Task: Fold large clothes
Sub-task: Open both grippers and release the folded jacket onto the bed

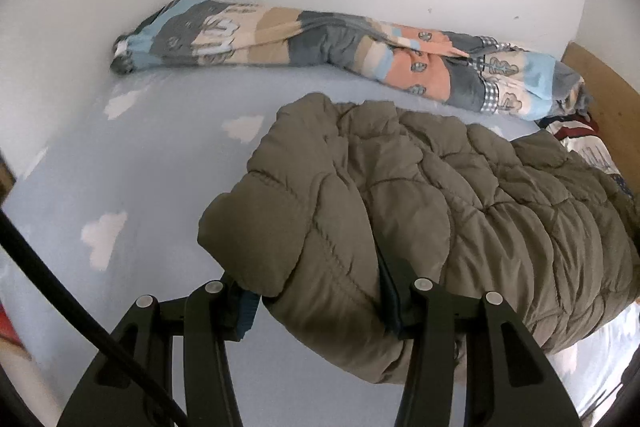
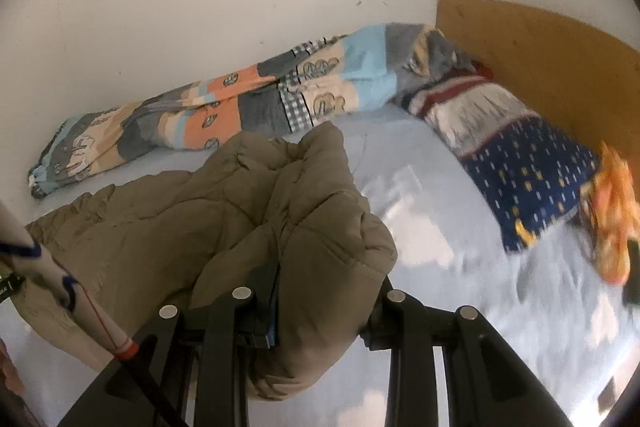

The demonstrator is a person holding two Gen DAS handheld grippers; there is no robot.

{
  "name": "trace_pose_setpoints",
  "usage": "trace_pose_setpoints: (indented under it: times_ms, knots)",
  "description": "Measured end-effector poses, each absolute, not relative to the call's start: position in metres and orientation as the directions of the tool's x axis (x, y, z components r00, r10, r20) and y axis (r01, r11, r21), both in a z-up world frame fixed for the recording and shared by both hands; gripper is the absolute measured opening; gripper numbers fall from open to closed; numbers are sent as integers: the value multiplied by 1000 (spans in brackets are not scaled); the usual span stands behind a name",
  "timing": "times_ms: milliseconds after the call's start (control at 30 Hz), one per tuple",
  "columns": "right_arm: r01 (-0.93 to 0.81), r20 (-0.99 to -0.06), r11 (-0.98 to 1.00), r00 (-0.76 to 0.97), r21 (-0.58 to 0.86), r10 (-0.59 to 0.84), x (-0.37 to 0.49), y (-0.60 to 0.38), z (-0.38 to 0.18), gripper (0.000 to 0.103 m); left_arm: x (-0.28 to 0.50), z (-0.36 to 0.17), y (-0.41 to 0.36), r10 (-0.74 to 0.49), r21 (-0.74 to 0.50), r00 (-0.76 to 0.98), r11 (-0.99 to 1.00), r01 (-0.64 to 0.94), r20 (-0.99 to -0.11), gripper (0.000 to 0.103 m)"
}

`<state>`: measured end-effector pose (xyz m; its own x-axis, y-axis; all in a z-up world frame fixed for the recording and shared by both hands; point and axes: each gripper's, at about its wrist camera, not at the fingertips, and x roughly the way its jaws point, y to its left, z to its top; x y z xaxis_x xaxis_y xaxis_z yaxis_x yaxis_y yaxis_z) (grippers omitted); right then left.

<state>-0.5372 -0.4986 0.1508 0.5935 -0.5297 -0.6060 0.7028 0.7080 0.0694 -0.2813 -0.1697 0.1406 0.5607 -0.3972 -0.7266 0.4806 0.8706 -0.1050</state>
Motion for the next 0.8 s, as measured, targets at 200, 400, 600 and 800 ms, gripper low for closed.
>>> trace_pose_setpoints:
  times_ms: [200, 400, 600, 800]
  knots:
    - [731, -667, 660, 581, 174, -467, -590, -479, 117, 33, -300, 101, -135, -411, -220, 451, 882, 417, -792, 54]
    - [758, -779, 535, 569, 373, -263, -614, -511, 58, 52, -274, 53, -85, -554, -527, 211, 832, 172, -805, 67]
    - [716, -717, 353, 679, 602, -156, -666, -522, 49, 65, -276, 67, -23, -619, -637, 267, 771, 27, -738, 67]
    - [770, -705, 303, 637, 561, -312, -705, -512, 67, 66, -300, 126, -31, -496, -460, 496, 864, 203, -713, 67]
